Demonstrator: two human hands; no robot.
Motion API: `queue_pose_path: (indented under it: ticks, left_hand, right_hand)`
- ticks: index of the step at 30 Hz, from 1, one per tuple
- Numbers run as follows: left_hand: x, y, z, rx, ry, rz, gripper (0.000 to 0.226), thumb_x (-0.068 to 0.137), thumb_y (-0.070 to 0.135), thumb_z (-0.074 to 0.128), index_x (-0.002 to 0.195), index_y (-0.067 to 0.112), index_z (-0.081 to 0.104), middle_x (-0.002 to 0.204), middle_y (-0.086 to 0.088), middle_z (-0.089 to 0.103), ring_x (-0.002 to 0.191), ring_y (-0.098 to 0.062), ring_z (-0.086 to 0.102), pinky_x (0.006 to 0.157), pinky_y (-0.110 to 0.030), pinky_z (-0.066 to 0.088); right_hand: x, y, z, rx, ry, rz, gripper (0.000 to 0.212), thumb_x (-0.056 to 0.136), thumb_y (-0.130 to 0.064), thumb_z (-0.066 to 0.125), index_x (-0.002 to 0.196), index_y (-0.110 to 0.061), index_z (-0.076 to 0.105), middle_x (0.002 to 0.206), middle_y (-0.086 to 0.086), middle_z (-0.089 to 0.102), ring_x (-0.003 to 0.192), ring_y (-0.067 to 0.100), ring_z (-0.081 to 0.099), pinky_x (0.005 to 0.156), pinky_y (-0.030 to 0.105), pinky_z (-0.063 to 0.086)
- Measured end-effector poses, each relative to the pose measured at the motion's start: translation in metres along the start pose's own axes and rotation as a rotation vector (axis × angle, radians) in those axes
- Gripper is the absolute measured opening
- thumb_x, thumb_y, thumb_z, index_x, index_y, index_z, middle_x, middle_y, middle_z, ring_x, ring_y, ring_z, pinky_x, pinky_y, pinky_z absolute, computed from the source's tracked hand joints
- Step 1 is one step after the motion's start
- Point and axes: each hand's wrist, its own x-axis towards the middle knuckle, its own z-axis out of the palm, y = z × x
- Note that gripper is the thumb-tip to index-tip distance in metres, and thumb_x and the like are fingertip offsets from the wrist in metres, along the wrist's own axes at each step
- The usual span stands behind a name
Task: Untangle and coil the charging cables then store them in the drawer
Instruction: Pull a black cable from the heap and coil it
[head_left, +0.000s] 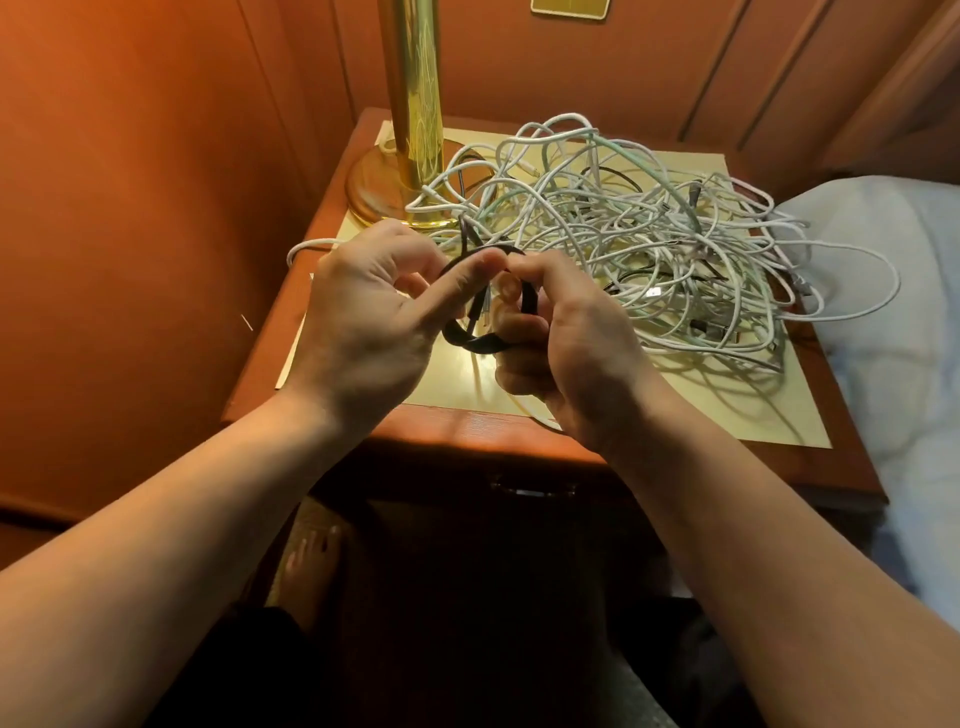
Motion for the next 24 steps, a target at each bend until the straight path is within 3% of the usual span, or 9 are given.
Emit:
queue_pose_path:
  ticks: [5, 10, 16, 20, 24]
  left_hand:
    - [0.001, 0.003, -0.002, -0.029, 0.033, -0.066, 0.042, 0.085, 0.05, 0.077, 0.091, 0.011, 0.066, 0.083, -0.003, 0.068, 0.071, -0.017, 0.068, 0.057, -0.038, 0.058]
    - [0.0, 0.005, -0.007, 0.208, 0.201, 0.298, 0.042, 0.09, 0.044, 0.078, 0.098, 0.004, 0.067, 0.09, 0.002, 0.069, 0.074, -0.007, 0.071, 0.059, -0.019, 0.056]
    - [-0.003, -0.002, -0.002, 0.492, 0.277, 0.492, 0.035, 0.099, 0.042, 0.069, 0.095, 0.009, 0.079, 0.086, -0.007, 0.077, 0.069, -0.021, 0.073, 0.053, -0.037, 0.056]
    - [-0.006, 0.003, 0.002, 0.434, 0.279, 0.475, 0.03, 0.1, 0.036, 0.069, 0.113, 0.011, 0.078, 0.1, -0.008, 0.078, 0.076, -0.02, 0.075, 0.061, -0.034, 0.06]
    - [-0.005, 0.004, 0.005, 0.44, 0.216, 0.472, 0.028, 0.103, 0.031, 0.065, 0.116, 0.008, 0.077, 0.1, -0.01, 0.077, 0.083, -0.022, 0.074, 0.061, -0.039, 0.06]
  right_hand:
    - [-0.001, 0.002, 0.001, -0.043, -0.022, -0.06, 0.037, 0.111, -0.02, 0.03, 0.075, -0.018, 0.038, 0.057, -0.005, 0.026, 0.046, 0.01, 0.019, 0.042, 0.022, 0.021]
    - [-0.004, 0.0, 0.003, -0.03, -0.042, -0.078, 0.039, 0.111, -0.019, 0.029, 0.073, -0.019, 0.036, 0.058, -0.003, 0.025, 0.045, 0.009, 0.018, 0.041, 0.02, 0.021]
    - [-0.003, 0.0, 0.0, -0.044, -0.032, -0.069, 0.04, 0.111, -0.023, 0.027, 0.072, -0.018, 0.038, 0.057, -0.003, 0.026, 0.044, 0.009, 0.02, 0.041, 0.02, 0.022]
    - [-0.002, -0.002, -0.002, -0.019, -0.067, -0.058, 0.041, 0.111, -0.027, 0.022, 0.073, -0.019, 0.037, 0.056, -0.005, 0.026, 0.044, 0.009, 0.017, 0.041, 0.021, 0.021]
    - [-0.001, -0.003, -0.004, -0.045, -0.04, -0.047, 0.042, 0.111, -0.026, 0.023, 0.072, -0.019, 0.038, 0.055, -0.005, 0.026, 0.043, 0.008, 0.017, 0.039, 0.02, 0.021]
